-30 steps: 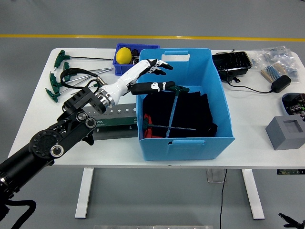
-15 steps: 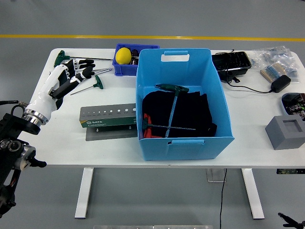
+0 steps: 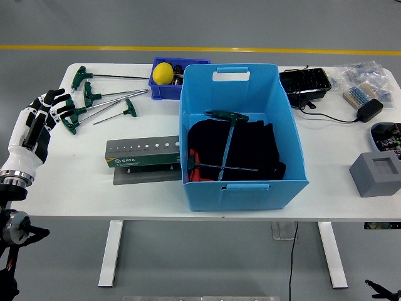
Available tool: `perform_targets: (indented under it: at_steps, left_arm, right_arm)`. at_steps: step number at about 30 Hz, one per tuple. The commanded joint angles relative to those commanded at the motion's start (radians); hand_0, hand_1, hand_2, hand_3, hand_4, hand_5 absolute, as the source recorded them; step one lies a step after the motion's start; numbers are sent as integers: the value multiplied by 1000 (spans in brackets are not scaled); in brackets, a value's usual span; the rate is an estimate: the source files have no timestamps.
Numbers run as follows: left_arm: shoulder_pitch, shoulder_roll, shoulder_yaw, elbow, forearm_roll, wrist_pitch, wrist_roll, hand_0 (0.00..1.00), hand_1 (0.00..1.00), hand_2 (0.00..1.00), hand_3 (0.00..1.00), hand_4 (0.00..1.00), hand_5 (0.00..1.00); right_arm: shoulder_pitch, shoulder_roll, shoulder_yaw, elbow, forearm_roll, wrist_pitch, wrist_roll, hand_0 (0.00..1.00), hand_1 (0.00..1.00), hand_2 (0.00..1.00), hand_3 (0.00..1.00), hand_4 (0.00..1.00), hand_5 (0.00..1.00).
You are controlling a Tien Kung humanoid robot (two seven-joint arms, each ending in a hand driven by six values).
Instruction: Lift tool from toolbox,place it in box,lift tool from toolbox,place it in box
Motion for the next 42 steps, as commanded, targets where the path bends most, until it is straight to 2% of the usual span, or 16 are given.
perform_targets:
  at_steps: [13, 15, 16, 21, 22, 24, 27, 28, 30, 33, 34, 39, 40, 42]
  left_arm:
    - [-29, -12, -9, -5, -18, 17, -40, 656, 646, 730, 701, 950, 793]
    - [-36, -12, -5, -5, -23, 26, -44, 656, 646, 730, 701, 950, 793]
    - [-37, -13, -4, -5, -26, 30, -47, 662, 669, 775, 718, 947, 798]
    - [-31, -19, -4, -4, -48, 64, -67, 662, 669, 775, 718, 947, 798]
    - [-28, -21, -8, -3, -53, 70, -72, 750, 779, 874, 783, 950, 802]
    - [-23, -25, -17, -2, -55, 74, -78, 750, 779, 874, 783, 950, 802]
    - [-20, -27, -28, 0, -59, 54, -81, 750, 779, 874, 783, 950, 802]
    - [-21, -27, -30, 0, -59, 48, -81, 802, 831, 923, 806, 978, 844]
    - [-24, -26, -33, 0, -60, 37, -81, 802, 831, 923, 806, 978, 844]
    - [-30, -26, -32, 0, -60, 43, -92, 802, 831, 923, 806, 978, 844]
    - [-31, -26, -32, 0, -55, 49, -95, 980, 998, 998, 885, 998, 977]
    - [-28, -30, -40, 0, -55, 71, -94, 980, 998, 998, 885, 998, 977]
    - [-26, -31, -43, -1, -57, 72, -92, 998, 998, 998, 965, 998, 998]
    - [-25, -30, -46, -3, -55, 75, -90, 998, 998, 998, 965, 998, 998]
  right_arm:
    - [-5, -1, -13, 2, 12, 0, 3, 634, 624, 686, 559, 806, 667]
    - [-6, 0, -12, 2, 8, 1, 2, 634, 624, 686, 559, 806, 667]
    - [-7, 0, -14, 2, 8, 2, 1, 634, 624, 685, 559, 805, 669]
    - [-4, 2, -29, 4, 17, 6, 3, 634, 624, 685, 559, 805, 669]
    - [-3, 2, -32, 5, 20, 7, 4, 636, 624, 686, 560, 805, 668]
    - [0, 1, -42, 5, 33, 7, 6, 636, 624, 686, 560, 805, 668]
    - [5, 1, -52, 5, 49, 5, 11, 636, 624, 686, 560, 805, 668]
    - [6, 1, -54, 5, 51, 5, 12, 635, 623, 686, 559, 805, 668]
    - [9, 1, -61, 6, 60, 5, 14, 635, 623, 686, 559, 805, 668]
    - [12, 0, -72, 7, 73, 5, 18, 635, 623, 686, 559, 805, 668]
    - [14, 0, -74, 6, 76, 4, 18, 635, 621, 687, 560, 805, 668]
    - [16, 1, -79, 7, 86, 4, 19, 635, 621, 687, 560, 805, 668]
    - [16, 2, -79, 7, 87, 4, 19, 634, 621, 687, 560, 805, 670]
    - [15, 3, -80, 6, 91, 4, 20, 634, 621, 687, 560, 805, 670]
